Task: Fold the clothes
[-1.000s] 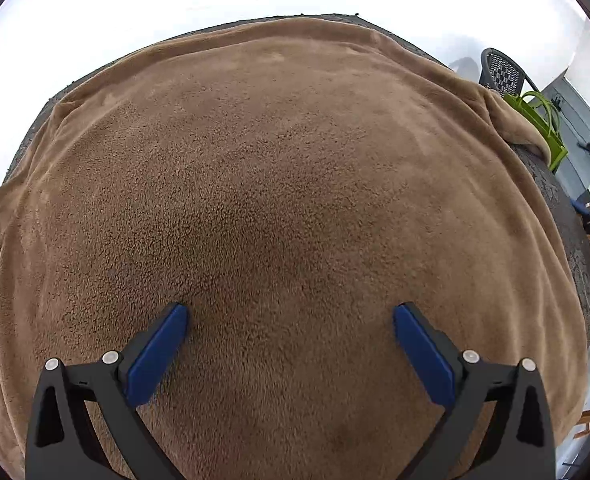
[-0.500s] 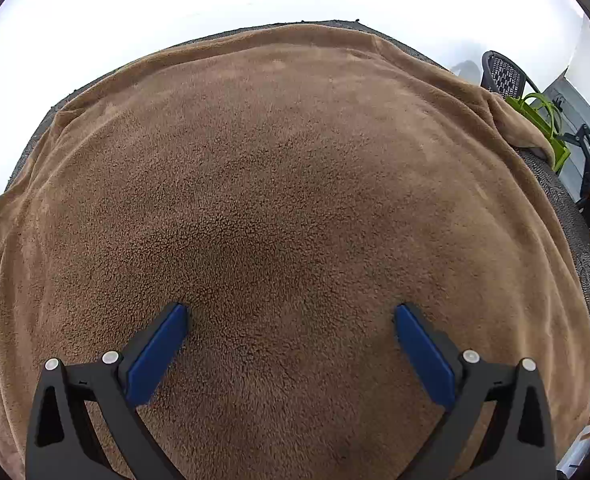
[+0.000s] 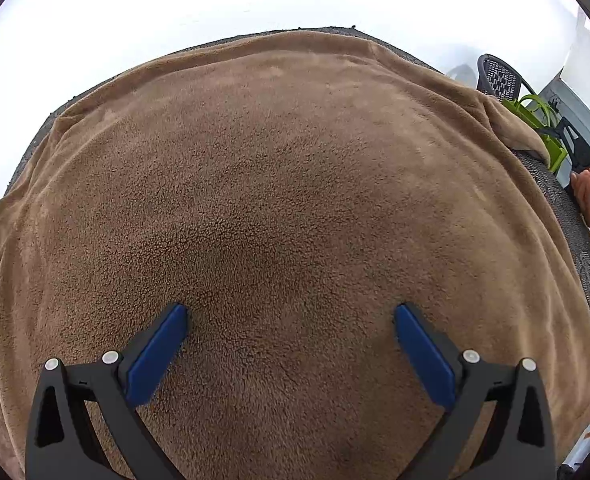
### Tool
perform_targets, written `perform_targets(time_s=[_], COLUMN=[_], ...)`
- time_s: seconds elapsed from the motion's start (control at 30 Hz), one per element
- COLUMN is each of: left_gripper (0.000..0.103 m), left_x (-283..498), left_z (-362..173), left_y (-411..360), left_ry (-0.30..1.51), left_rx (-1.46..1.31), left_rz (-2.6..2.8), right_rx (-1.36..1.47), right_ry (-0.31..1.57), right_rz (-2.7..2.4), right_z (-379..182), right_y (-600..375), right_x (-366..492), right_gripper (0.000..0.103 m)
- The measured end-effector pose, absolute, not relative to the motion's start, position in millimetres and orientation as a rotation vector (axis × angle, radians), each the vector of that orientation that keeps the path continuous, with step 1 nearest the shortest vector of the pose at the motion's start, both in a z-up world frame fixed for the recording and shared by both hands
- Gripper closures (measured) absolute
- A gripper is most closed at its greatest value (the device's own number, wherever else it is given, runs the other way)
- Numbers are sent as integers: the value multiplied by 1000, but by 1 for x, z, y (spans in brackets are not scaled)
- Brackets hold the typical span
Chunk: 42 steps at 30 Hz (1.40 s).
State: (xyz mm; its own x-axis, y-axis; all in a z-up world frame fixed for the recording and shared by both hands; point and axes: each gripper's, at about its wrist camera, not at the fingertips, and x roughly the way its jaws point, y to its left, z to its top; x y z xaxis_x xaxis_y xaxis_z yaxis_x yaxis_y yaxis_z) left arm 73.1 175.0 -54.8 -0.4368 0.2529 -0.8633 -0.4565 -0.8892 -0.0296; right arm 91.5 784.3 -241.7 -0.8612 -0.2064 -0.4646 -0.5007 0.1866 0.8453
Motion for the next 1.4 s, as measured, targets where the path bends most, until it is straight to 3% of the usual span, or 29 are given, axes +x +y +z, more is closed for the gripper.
perform_targets(time_s=[0.1, 0.27, 0.43, 0.5, 0.87, 1.03, 1.2, 1.4], left_gripper=[0, 0, 0, 0, 0, 0, 0, 0], left_x=[74, 77, 77, 75, 64, 63, 63, 53], left_z=[-55, -54, -54, -55, -59, -59, -58, -49], left_y=[175, 175, 176, 176, 173, 173, 171, 149], left_ry=[290, 290, 288, 287, 285, 282, 263, 52], left_rx=[-1348, -1340, -1336, -1335, -1321, -1318, -1318, -1343], left_rz=[2340, 2344, 2346, 2347, 2348, 2349, 2345, 2298], right_rx=[-632, -632, -613, -606, -495, -410, -461, -851], right_ry=[2167, 2121, 2089, 2076, 2003, 1865, 1523, 813], right_rz=[1767, 1801, 1856, 1877, 2030, 2290, 2726, 3285], right_z=[-237, -232, -224, -221, -194, -135, -55, -9], right_y=[789, 791, 786, 784, 775, 755, 683, 520], right_x=[93, 96, 96, 96, 90, 63, 21, -24], right_gripper=[10, 42, 86, 92, 94, 94, 94, 94])
